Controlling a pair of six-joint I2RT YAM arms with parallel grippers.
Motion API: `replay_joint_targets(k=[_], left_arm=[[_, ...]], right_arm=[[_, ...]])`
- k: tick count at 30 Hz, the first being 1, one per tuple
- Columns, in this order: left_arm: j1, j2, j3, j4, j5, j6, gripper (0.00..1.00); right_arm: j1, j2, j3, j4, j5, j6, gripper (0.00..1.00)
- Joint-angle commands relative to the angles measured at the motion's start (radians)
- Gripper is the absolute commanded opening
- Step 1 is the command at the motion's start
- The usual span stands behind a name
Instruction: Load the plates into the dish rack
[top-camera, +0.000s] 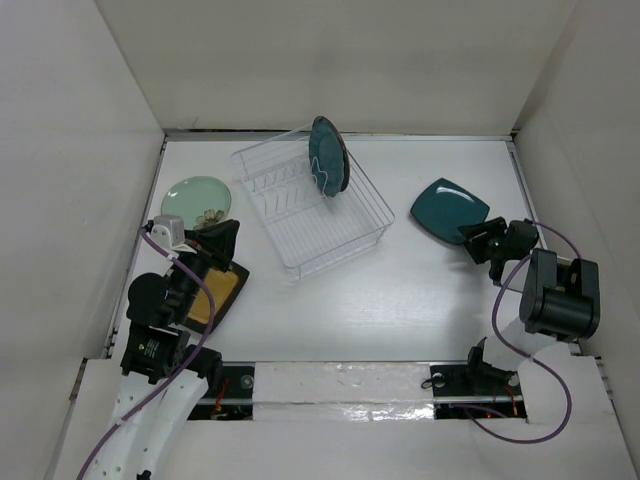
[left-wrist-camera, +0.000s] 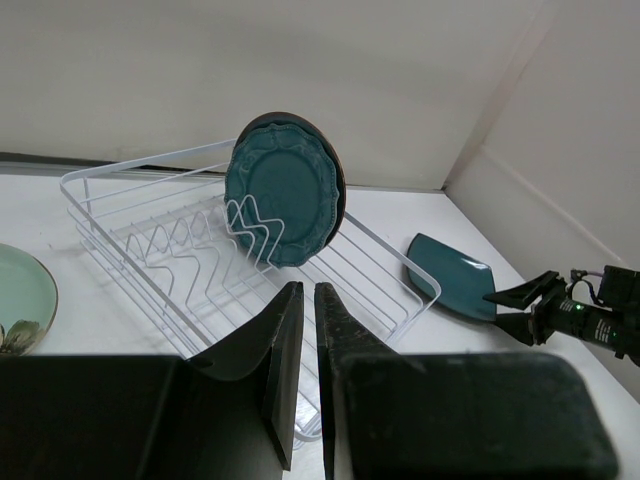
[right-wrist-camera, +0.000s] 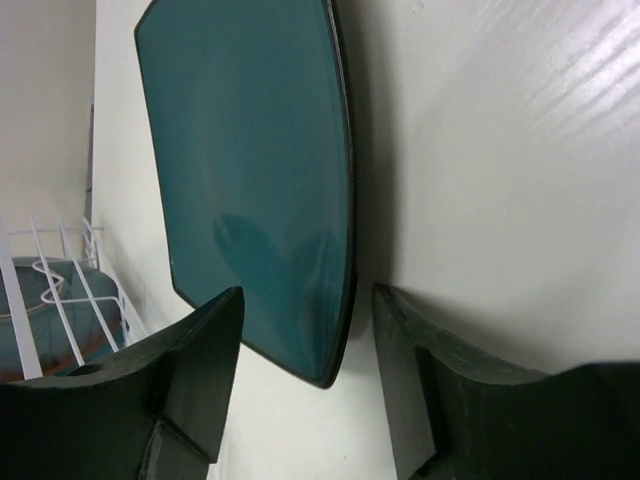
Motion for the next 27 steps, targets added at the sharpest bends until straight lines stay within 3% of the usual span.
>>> replay_joint_targets(k=[1,2,7,10,14,16,21,27], left_arm=[[-0.003,0.002,0.001,0.049,0.004,0.005,0.08],[-0.003,0.001,0.001,0.047,0.004,0.005,0.08],[-0.003,-0.001,0.002,0.044,0.001,0.007,0.08],[-0.003,0.001,0.004,0.043,-0.002,0.008,0.08],[-0.003,0.001,0.004,0.043,-0.007,0.01,0.08],[-0.003,0.002,0.004,0.041,-0.008,0.01,0.08],[-0.003,0.007,0.005,0.043,-0.008,0.01,0.08],[-0.003,0.008,0.004,0.041,-0.007,0.01,0.08]], right_arm=[[-0.011,0.058,0.019,0.096,-0.034,0.053,0.55],[-0.011,0.063,0.026,0.096,-0.03,0.059,0.5],[-0.011,0.107,0.043,0.131,-0.068,0.095,0.48],[-0.02,0.136,0.04,0.177,-0.077,0.141,0.4],[-0.02,0.194,0.028,0.268,-0.097,0.201,0.24],[-0.02,0.23,0.004,0.358,-0.102,0.239,0.23],[-0.03,0.241,-0.055,0.502,-0.087,0.273,0.0],[-0.05,0.267,-0.159,0.829,-0.109,0.365,0.0]])
